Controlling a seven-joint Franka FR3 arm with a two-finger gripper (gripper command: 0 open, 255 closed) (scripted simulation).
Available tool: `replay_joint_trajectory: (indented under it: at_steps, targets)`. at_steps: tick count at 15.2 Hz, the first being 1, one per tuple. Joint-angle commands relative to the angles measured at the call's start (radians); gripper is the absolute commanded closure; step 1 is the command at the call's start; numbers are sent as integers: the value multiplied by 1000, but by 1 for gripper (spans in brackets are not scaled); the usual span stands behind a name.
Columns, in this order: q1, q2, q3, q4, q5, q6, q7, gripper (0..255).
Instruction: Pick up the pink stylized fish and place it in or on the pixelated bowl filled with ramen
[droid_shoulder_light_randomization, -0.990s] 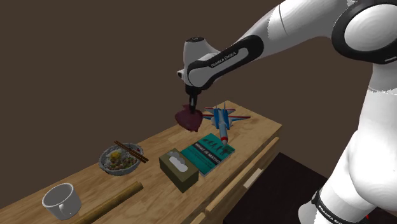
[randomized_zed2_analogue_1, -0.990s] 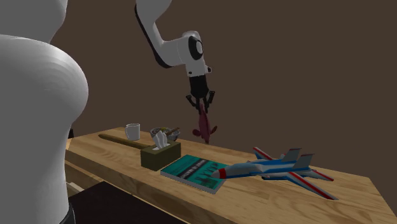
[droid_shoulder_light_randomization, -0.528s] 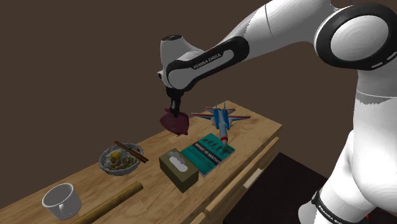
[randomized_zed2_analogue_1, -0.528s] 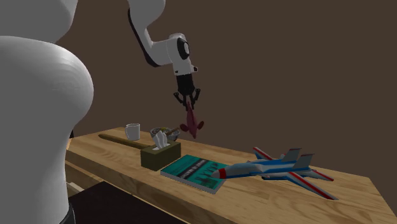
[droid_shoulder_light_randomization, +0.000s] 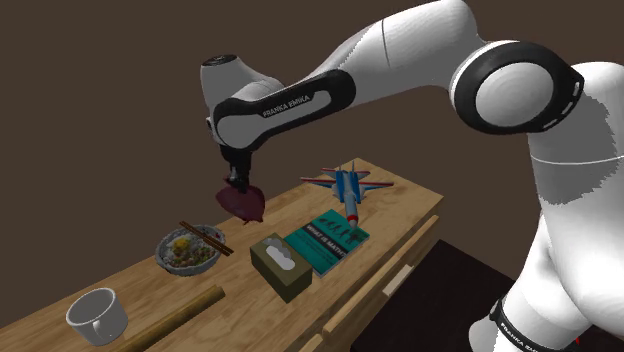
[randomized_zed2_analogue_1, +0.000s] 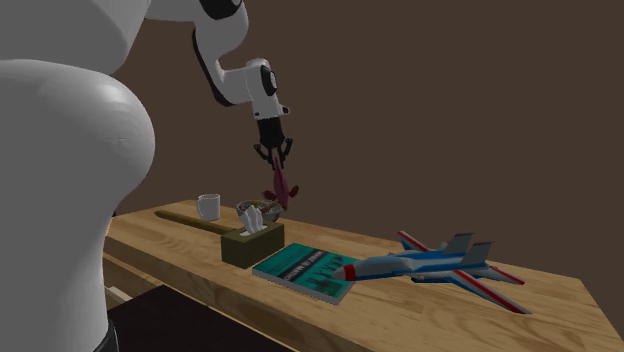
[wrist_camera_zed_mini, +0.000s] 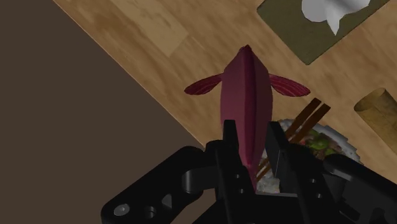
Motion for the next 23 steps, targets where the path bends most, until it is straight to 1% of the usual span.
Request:
replay_joint_trajectory:
  at_steps: [1,3,5,7,8,15,23]
  targets:
    - [31,54,6,99,-5,-49,26,255]
    - [63,120,9,211,-9,-100,48,255]
    - [96,198,11,345,-14,-161,66,255]
    - [132,297,11,519,-17,-238,78,255]
    - [155,373,8,653,-17,-298,80,255]
    - [149,366,7,548,-22,-201,98,255]
    - [145,386,5,476,-29,-111,116,255]
